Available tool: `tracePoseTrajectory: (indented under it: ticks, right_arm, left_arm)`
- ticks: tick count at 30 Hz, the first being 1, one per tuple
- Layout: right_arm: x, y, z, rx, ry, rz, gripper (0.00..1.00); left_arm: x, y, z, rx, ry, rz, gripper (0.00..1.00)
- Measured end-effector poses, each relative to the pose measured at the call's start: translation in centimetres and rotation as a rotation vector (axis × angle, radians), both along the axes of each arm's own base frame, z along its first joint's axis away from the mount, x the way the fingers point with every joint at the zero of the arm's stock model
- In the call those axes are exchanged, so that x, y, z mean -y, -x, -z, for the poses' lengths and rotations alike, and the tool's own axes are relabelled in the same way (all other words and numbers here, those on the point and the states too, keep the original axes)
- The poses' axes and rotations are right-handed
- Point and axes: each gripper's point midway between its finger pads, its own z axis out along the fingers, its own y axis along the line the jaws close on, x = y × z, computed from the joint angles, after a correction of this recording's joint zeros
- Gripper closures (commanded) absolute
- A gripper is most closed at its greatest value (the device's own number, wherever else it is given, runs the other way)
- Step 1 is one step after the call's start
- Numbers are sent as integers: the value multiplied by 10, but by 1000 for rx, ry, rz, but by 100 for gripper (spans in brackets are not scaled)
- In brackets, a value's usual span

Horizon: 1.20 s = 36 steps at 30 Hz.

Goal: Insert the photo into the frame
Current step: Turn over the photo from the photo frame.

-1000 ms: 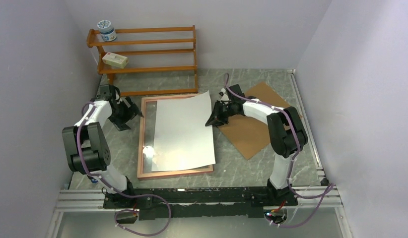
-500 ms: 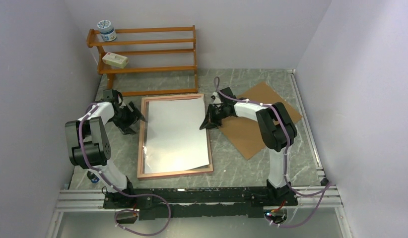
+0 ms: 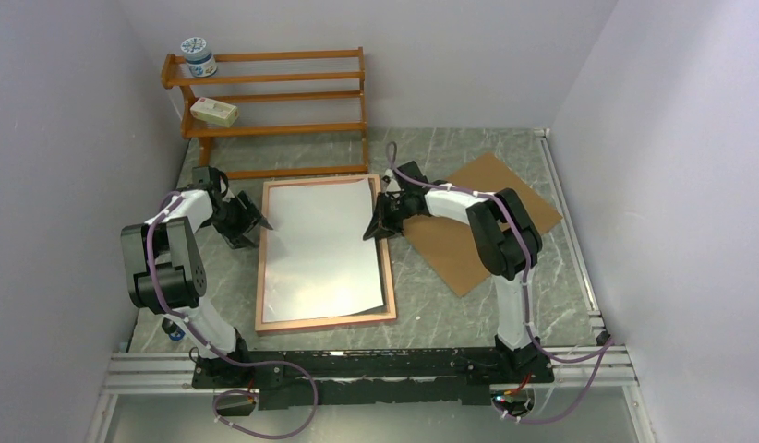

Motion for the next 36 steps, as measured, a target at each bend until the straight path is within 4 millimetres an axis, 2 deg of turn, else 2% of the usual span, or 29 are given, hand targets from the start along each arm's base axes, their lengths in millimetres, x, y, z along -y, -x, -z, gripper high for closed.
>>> tracePoseTrajectory:
  ticks: [4, 12, 25, 33, 36]
  right_arm:
    - [1, -3, 3, 8, 16, 15, 100]
    - [9, -1, 18, -3, 53, 71, 100]
    - [4, -1, 13, 25, 53, 99, 100]
    - [-3, -5, 5, 59, 63, 84, 78]
    - [-1, -9, 3, 71, 83, 84, 65]
  left_arm:
    - [1, 0, 0, 1, 5, 2, 31]
    - [3, 0, -2, 5, 20, 7, 31]
    - [6, -3, -3, 18, 33, 12, 31]
    - [6, -4, -4, 22, 35, 13, 31]
    - [6, -4, -3, 22, 35, 13, 30]
